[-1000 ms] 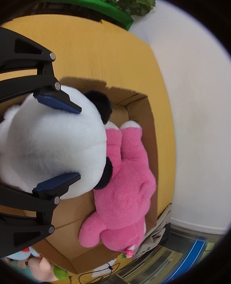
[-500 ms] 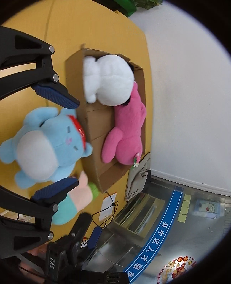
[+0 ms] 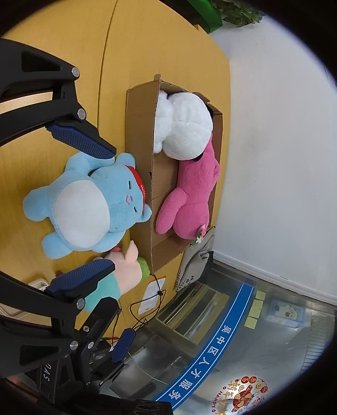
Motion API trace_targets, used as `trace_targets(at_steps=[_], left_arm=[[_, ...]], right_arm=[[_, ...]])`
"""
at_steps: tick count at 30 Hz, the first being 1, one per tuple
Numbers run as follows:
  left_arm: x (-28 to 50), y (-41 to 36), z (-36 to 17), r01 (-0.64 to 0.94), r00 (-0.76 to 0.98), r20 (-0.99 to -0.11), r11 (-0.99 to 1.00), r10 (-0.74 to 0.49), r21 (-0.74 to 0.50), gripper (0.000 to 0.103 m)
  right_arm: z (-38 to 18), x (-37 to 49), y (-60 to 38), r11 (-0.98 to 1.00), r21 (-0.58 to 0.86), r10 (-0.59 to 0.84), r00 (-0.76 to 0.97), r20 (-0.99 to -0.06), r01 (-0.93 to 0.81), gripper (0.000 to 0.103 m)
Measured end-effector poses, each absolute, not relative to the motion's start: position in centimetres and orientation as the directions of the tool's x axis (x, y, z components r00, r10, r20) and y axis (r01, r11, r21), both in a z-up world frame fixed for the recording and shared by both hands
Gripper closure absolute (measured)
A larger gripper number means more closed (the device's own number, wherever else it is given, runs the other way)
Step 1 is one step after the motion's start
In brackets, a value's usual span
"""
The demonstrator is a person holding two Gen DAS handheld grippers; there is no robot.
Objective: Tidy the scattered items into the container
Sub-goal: 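Move both grippers toward the blue bear with the red headband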
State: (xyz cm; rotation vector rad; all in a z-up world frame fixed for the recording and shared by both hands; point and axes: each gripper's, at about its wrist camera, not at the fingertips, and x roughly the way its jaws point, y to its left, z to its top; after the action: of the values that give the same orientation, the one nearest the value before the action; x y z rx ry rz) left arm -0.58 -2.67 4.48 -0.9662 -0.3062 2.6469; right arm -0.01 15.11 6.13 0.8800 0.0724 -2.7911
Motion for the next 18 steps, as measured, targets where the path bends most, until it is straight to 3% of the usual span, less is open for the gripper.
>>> trace_targets(at_steps=[18], left_arm=[[-3.2,-2.7,2.2,-0.219,-0.672,-0.631,-0.918,0.387,-0.331,0.023]], right_arm=[[2.3,-1.0,16.1,-0.978,0.05,-0.186,-0.745,-0.64,0.201,0.0]])
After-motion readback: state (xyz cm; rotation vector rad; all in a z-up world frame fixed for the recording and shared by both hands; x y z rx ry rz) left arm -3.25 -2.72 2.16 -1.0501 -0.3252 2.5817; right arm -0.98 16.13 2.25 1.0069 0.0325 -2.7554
